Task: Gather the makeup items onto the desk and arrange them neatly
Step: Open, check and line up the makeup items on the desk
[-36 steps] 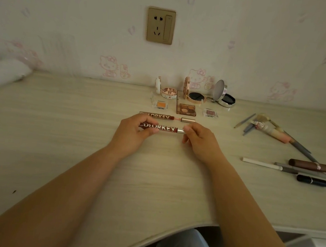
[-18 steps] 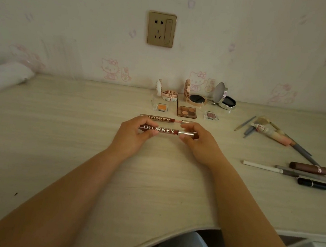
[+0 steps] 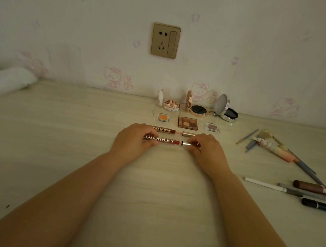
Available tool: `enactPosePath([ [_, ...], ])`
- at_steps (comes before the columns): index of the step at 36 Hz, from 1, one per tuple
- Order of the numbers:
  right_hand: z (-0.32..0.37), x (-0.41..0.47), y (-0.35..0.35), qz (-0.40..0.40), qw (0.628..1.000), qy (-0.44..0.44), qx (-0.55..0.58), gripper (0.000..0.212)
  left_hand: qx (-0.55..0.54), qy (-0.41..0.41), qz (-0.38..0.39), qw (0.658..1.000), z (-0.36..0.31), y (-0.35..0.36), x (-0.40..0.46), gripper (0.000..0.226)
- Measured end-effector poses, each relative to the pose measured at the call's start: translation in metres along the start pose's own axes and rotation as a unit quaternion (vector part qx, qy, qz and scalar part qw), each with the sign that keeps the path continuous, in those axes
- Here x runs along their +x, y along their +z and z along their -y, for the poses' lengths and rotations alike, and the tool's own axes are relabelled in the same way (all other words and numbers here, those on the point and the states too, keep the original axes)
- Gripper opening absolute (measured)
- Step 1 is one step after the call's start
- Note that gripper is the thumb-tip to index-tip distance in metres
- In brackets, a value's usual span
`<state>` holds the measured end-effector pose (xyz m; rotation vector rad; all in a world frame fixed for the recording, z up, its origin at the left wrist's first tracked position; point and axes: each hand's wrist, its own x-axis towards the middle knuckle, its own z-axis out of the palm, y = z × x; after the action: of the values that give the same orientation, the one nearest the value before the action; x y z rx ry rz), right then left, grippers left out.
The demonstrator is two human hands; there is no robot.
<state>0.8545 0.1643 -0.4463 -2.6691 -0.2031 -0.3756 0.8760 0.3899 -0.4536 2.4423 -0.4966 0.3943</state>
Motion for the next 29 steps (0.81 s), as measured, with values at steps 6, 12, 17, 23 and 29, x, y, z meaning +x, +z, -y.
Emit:
enactPosePath([
  [6, -0.006, 0.004, 0.004, -0.023, 1.0, 0.008, 0.004, 0.021, 0.034, 0.023, 0.001, 0.999, 0.007, 0.004, 0.007, 0.016],
  [12, -0.007, 0.006, 0.006, -0.025, 1.0, 0.01, 0.013, 0.02, 0.058, 0.029, -0.003, 0.998, 0.008, 0.005, 0.011, 0.019],
  [17, -0.005, 0.01, 0.008, -0.035, 0.999, 0.016, 0.015, 0.021, 0.087, 0.033, -0.019, 0.996, 0.009, 0.007, 0.016, 0.021],
  [23, -0.004, 0.013, 0.009, -0.048, 0.999, 0.014, 0.001, 0.021, 0.122, 0.057, -0.042, 0.99, 0.006, 0.01, 0.018, 0.021],
  [29, -0.004, 0.011, 0.009, -0.056, 0.998, 0.023, 0.004, 0.02, 0.114, 0.013, -0.032, 0.993, 0.007, 0.005, 0.014, 0.023],
])
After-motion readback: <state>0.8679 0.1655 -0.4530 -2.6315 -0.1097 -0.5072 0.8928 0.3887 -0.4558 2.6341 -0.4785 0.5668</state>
